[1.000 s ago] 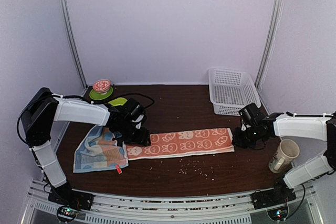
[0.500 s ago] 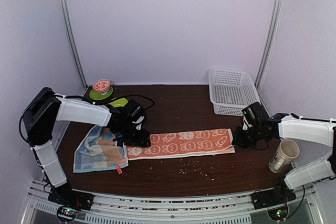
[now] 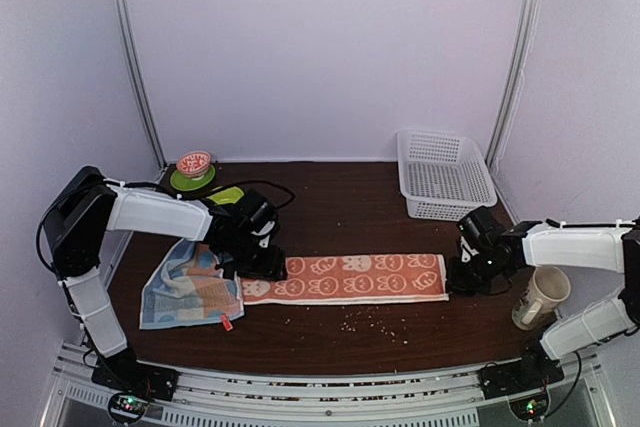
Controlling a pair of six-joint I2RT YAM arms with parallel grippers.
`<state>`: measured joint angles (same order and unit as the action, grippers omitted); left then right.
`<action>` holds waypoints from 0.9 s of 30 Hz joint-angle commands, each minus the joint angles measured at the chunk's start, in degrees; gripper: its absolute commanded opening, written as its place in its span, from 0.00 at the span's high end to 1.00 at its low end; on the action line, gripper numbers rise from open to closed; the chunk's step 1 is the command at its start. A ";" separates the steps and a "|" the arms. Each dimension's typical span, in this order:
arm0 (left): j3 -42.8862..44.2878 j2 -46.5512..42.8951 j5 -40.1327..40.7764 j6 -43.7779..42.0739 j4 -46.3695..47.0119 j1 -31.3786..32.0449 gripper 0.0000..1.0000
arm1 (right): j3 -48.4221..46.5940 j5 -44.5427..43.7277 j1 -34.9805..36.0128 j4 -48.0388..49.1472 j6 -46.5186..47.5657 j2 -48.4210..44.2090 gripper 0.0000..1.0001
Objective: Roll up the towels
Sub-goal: Adjust the towel at the center of the board.
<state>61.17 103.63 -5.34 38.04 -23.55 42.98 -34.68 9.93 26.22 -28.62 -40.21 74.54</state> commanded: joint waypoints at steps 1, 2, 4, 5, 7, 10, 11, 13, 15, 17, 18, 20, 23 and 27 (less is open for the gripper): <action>-0.40 2.61 -0.44 -0.15 0.80 0.09 0.39 | 1.02 -4.73 -0.47 -0.66 0.16 0.28 1.00; -0.41 2.67 -0.44 -0.15 0.79 0.12 0.39 | 0.96 -4.56 -0.47 -0.43 0.13 0.92 1.00; -0.36 2.71 -0.46 -0.18 0.77 0.15 0.39 | 0.92 -4.22 -0.47 -0.26 0.11 2.08 1.00; -0.40 2.64 -0.50 -0.28 0.52 0.10 0.39 | 0.93 -4.18 -0.47 -0.20 0.25 2.17 1.00; -0.47 2.35 -0.55 -0.51 0.35 0.13 0.39 | 0.63 -3.97 -0.47 -0.83 0.91 1.53 0.98; -0.52 1.44 -0.83 -0.79 0.19 0.13 0.38 | -0.18 -3.95 -0.47 -2.68 1.60 -2.18 0.68; -0.39 0.98 -1.04 -0.86 0.05 0.15 0.37 | -0.85 -4.02 -0.47 -3.58 1.88 -3.66 0.61; -0.02 0.06 -1.56 -1.06 -0.36 0.14 0.37 | -2.82 -4.49 -0.34 -6.01 2.21 -5.87 0.55; 0.38 -1.34 -1.94 -1.18 -0.73 0.10 0.36 | -4.78 -4.77 0.32 -7.03 2.07 -7.78 0.54; 0.67 -3.43 -1.52 -1.22 -1.48 0.09 0.35 | -6.08 -3.86 1.64 -5.04 1.51 -8.93 0.55; 0.66 -4.14 -1.04 -1.20 -1.67 0.09 0.35 | -6.30 -3.26 2.50 -3.33 1.09 -9.13 0.56; 0.75 -4.89 0.38 -1.07 -2.16 0.11 0.35 | -6.72 -2.56 4.35 0.14 -0.26 -7.68 0.57; 0.24 -4.47 2.47 -0.26 -2.98 -0.60 0.35 | -7.44 -1.82 6.45 4.00 -1.95 -2.74 0.60; -2.02 -4.27 3.29 0.69 -2.39 -1.52 0.37 | -7.47 -2.05 7.83 8.16 -3.25 2.53 0.61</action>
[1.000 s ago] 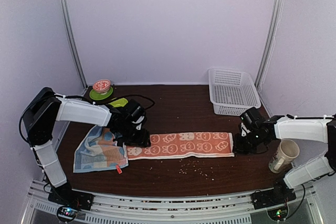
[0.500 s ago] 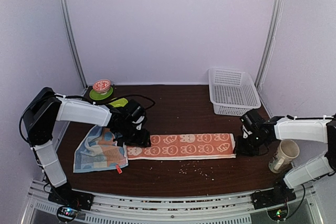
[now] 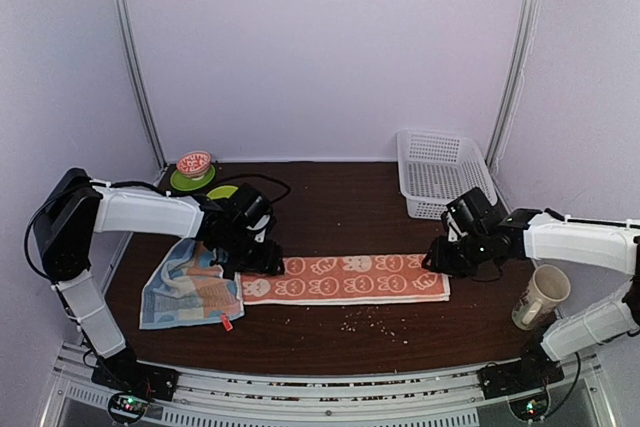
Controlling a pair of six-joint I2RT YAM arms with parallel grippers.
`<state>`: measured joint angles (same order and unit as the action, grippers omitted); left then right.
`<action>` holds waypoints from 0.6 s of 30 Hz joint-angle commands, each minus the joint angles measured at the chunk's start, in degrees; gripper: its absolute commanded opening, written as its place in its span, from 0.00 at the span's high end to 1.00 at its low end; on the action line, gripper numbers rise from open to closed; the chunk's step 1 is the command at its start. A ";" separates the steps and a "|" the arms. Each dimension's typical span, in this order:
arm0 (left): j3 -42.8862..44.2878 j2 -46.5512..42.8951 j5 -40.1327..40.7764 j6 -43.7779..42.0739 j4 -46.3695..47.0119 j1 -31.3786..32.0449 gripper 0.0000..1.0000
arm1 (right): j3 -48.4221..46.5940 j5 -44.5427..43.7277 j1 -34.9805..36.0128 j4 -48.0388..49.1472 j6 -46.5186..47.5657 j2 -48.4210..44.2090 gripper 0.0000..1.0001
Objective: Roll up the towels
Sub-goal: Adjust the towel at the center of the board.
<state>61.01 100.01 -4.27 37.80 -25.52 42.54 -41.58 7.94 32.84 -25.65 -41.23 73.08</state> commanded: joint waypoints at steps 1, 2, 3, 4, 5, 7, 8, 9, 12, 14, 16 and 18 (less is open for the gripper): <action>-2.39 -0.54 2.63 1.15 -0.59 -1.33 0.37 | -0.49 -0.38 1.33 5.47 -2.34 5.12 0.61; -2.76 -0.52 3.08 1.39 -0.89 -1.51 0.38 | -0.41 -0.84 1.35 5.50 -2.38 6.09 0.61; -3.28 -0.62 3.62 1.66 -1.07 -1.68 0.39 | -0.28 -1.52 1.35 5.41 -2.46 7.05 0.61; -4.04 -0.87 4.17 1.99 -1.11 -1.87 0.39 | -0.16 -2.25 1.31 5.19 -2.46 7.74 0.61; -4.82 -1.20 4.50 2.27 -1.10 -2.15 0.40 | 0.03 -3.25 1.30 5.01 -2.52 8.34 0.62; -6.25 -1.77 5.26 2.47 -1.00 -2.72 0.41 | 0.44 -4.55 1.22 4.89 -2.78 9.55 0.62; -6.72 -2.01 5.64 2.50 -1.09 -2.87 0.41 | 0.68 -4.99 1.17 5.00 -2.92 10.08 0.62; -7.01 -2.09 6.14 2.46 -1.37 -2.97 0.41 | 0.82 -5.35 1.06 4.93 -3.11 10.85 0.62; -7.27 -1.93 6.46 1.92 -1.64 -2.99 0.42 | 1.12 -5.72 0.51 4.72 -3.31 12.79 0.63; -7.02 -1.39 5.45 1.39 -1.45 -2.99 0.42 | 1.68 -6.09 -0.05 4.73 -3.40 13.56 0.63; -6.88 -0.95 3.67 0.51 -0.28 -2.84 0.42 | 2.13 -6.05 -0.99 4.64 -3.21 14.10 0.64; -6.42 -0.56 2.24 -0.18 0.56 -2.46 0.42 | 2.79 -6.14 -1.87 4.33 -2.91 14.24 0.64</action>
<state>55.13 98.35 -0.05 39.16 -25.34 40.16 -40.88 4.25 32.84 -20.49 -43.92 85.84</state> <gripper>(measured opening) 0.582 0.364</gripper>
